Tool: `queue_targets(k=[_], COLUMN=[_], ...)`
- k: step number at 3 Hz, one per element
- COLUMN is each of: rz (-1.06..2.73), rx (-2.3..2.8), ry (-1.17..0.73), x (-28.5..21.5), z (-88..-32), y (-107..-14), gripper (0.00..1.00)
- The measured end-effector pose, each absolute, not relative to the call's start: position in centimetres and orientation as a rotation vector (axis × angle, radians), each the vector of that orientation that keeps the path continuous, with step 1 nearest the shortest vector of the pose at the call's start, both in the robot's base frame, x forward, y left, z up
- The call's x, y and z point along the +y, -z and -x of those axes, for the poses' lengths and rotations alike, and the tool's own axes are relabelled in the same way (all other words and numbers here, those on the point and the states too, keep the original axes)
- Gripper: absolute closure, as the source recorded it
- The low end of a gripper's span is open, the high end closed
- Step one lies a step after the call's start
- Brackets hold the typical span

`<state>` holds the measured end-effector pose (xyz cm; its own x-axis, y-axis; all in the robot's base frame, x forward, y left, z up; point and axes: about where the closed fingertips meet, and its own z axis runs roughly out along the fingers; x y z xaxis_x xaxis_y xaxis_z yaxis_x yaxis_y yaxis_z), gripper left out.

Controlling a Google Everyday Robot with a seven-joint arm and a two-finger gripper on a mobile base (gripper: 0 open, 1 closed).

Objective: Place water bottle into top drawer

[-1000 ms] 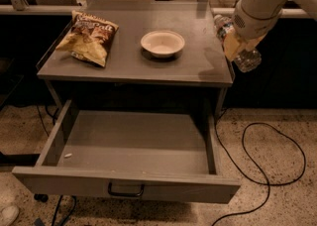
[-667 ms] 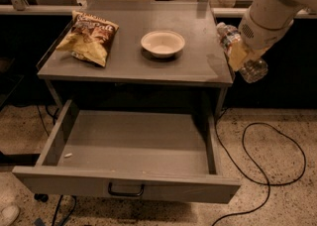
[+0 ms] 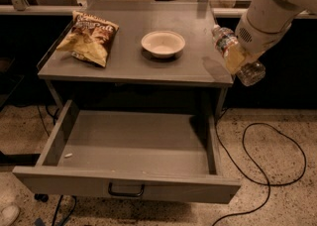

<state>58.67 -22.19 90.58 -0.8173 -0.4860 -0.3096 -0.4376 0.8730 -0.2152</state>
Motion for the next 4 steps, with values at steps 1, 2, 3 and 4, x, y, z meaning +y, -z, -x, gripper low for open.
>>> queue_targets(k=[1, 2, 3, 4], rz=[0.717, 0.749, 0.775, 0.778], rx=[2.693, 2.722, 2.765, 2.769], ry=[0.141, 0.078, 0.068, 0.068], x=[-20.9, -19.3, -18.5, -18.5], z=[-55.6, -52.9, -51.5, -51.4], y=[-90.0, -88.2, -86.1, -85.9], gripper=[1.00, 1.00, 1.00, 1.00])
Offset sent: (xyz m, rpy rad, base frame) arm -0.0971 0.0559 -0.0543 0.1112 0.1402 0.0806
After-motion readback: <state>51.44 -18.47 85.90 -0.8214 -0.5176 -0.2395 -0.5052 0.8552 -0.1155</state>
